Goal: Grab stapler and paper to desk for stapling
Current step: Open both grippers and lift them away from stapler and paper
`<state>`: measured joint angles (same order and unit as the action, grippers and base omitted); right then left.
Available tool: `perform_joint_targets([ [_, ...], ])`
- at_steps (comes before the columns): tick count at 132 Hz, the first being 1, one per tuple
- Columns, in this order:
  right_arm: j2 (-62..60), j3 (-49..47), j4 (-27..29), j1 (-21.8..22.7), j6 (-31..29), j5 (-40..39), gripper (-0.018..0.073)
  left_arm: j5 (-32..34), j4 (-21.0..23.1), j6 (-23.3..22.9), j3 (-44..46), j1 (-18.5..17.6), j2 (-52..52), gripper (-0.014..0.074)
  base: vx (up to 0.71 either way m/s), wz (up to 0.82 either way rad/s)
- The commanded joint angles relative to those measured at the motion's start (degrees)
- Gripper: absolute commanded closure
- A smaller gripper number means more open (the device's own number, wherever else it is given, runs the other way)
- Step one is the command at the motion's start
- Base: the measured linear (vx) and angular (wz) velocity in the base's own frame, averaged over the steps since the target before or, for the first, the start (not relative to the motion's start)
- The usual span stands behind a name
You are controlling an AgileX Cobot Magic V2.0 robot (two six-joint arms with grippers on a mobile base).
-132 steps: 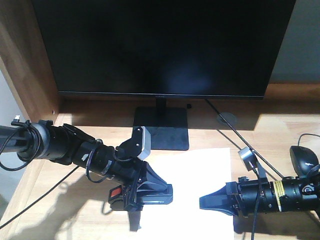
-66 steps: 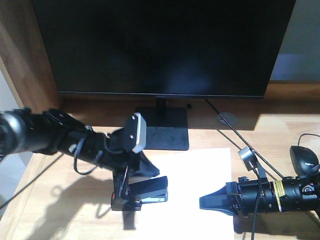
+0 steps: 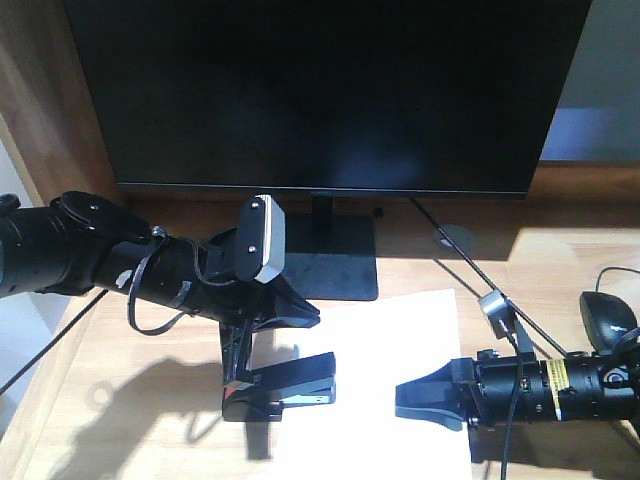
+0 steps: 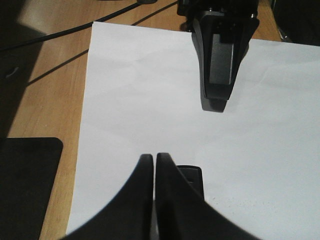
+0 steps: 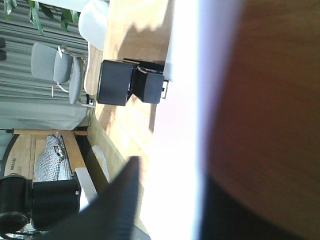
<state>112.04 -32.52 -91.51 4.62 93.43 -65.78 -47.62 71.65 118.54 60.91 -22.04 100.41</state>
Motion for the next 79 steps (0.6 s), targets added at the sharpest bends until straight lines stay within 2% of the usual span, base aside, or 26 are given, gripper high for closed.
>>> perform_joint_targets([
  [1, -1.87, -0.6, 1.05, 0.02, -1.0, -8.68, 0.0151, -1.44, 2.91, -0.57, 1.02, -0.1, -2.8, 0.0603, 0.0, 0.0],
  [19, -1.87, -0.6, 1.51, 0.02, -1.06, -7.52, -0.0039, -1.46, 2.91, -0.57, 1.02, -0.1, -2.8, 0.0603, 0.0, 0.0],
  [27, -2.29, -0.6, 1.65, 0.02, -1.24, -6.01, -0.0074, -1.46, 2.91, -0.57, 1.02, -0.1, -2.8, 0.0603, 0.0, 0.0],
  [43, -5.25, -0.6, 1.35, 0.02, -2.25, -1.82, -0.0073, -1.34, 2.91, -0.57, 1.02, -0.1, -3.41, 0.0603, 0.0, 0.0],
  [79, -17.29, -0.6, -1.05, -0.04, -2.29, 16.57, -0.0051, 4.76, 2.91, -1.3, 1.02, -0.1, -6.7, 0.0603, 0.0, 0.0],
])
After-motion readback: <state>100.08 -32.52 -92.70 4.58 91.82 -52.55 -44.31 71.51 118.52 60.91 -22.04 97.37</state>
